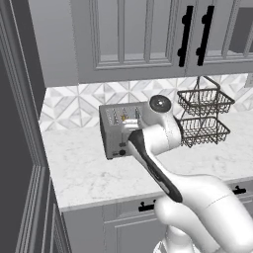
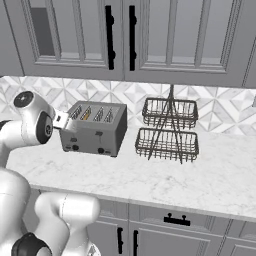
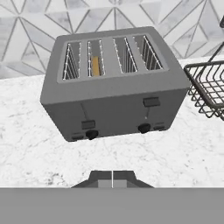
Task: Start the toaster. Once the lever pops up, take the bread to the plate on the dining counter.
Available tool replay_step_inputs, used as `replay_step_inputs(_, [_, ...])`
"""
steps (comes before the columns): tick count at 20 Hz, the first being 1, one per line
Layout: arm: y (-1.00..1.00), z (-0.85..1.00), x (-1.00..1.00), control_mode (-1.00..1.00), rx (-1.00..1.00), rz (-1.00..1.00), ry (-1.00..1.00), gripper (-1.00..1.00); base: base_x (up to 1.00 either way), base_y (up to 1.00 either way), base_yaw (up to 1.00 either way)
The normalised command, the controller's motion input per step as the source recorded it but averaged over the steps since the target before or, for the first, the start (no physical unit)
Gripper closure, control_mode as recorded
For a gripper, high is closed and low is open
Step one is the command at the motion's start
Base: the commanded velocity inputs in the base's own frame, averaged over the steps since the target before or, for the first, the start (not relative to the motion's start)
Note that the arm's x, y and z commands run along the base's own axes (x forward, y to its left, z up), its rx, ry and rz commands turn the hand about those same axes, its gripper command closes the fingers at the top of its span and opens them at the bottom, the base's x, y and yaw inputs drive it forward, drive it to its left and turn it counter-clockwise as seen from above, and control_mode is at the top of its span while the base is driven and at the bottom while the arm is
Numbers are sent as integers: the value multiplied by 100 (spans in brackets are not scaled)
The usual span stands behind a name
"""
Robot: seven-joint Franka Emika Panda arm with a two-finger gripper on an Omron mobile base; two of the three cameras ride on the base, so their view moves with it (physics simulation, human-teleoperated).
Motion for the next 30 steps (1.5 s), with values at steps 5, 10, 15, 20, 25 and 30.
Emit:
replay_step_inputs(5, [3,58,11,-100,-2,8,-3,100,0,0,0])
replay_step_inputs(10, [-3,41,7,-100,0,16,-6,-100,0,0,0])
replay_step_inputs(15, [11,5,-34,-100,-2,7,-1,-100,0,0,0])
replay_step_inputs(20, [-1,0,-31,-100,-7,-4,-11,-100,0,0,0])
replay_step_inputs(25, [-11,0,-25,-100,-1,-12,-8,-100,0,0,0])
replay_step_inputs(30, [0,0,0,-100,0,0,0,-100,0,0,0])
